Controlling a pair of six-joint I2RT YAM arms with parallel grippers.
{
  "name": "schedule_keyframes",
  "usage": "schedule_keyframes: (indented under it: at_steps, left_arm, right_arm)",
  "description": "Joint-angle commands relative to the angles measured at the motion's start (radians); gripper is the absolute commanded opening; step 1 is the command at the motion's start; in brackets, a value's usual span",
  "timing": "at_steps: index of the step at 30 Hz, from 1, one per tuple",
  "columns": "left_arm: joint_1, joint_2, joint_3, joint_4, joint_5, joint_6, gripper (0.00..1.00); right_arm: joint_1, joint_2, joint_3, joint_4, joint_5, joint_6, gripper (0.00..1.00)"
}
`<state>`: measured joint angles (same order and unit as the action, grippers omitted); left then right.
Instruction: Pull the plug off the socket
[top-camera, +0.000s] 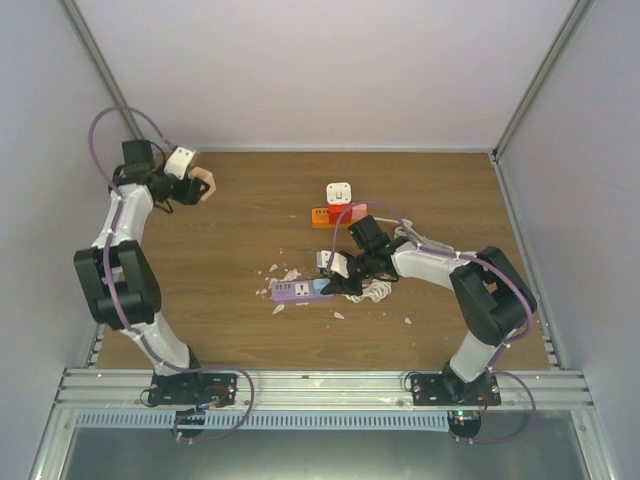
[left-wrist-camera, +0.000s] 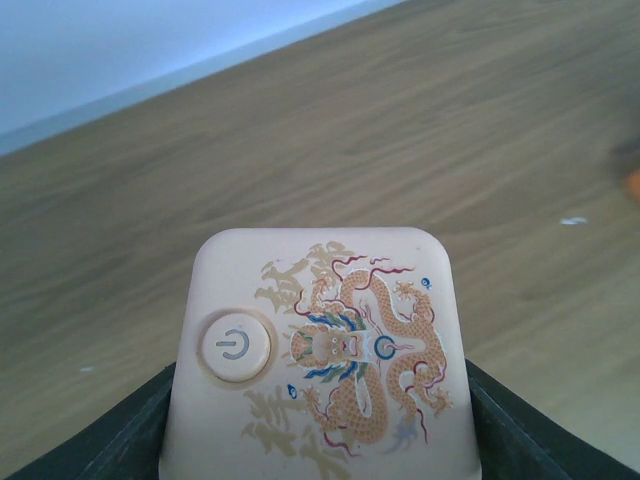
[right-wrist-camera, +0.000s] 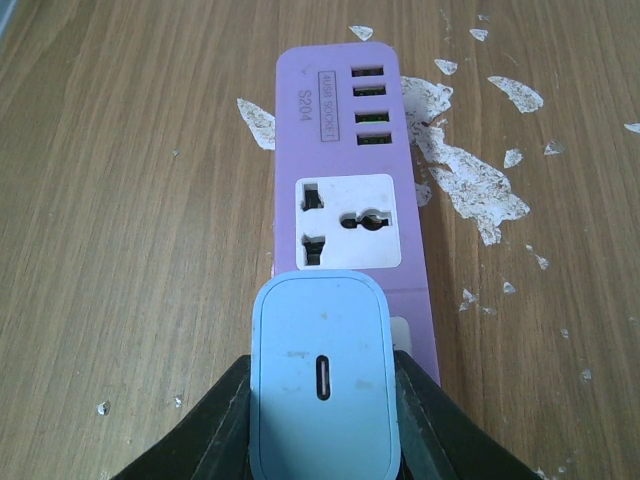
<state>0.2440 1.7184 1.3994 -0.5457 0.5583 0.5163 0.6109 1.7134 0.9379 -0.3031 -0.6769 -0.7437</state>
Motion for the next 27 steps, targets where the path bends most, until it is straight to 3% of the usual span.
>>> schedule_keyframes:
  at_steps: [1,12,19,27]
  left_arm:
    - [0.003,0.095,0.174,-0.152,-0.236,0.049,0.27]
    - [-0.018,0.359,0.542,-0.339,-0.535,0.174,0.27]
    - [-0.062,0.375,0.457,-0.201,-0.780,0.289,0.29]
    - [-0.146,0.384,0.345,-0.010,-0.960,0.434,0.34]
  right_arm:
    - [-0.011,0.039,0.001,-0.049,0.147,0.006,0.16]
    - [-0.011,0.035,0.001,-0.056,0.132,-0.002,0.16]
    - [-0.012,0.031,0.001,-0.057,0.131,0.000,0.16]
    - [-0.011,0.031,0.001,-0.060,0.127,0.001,0.16]
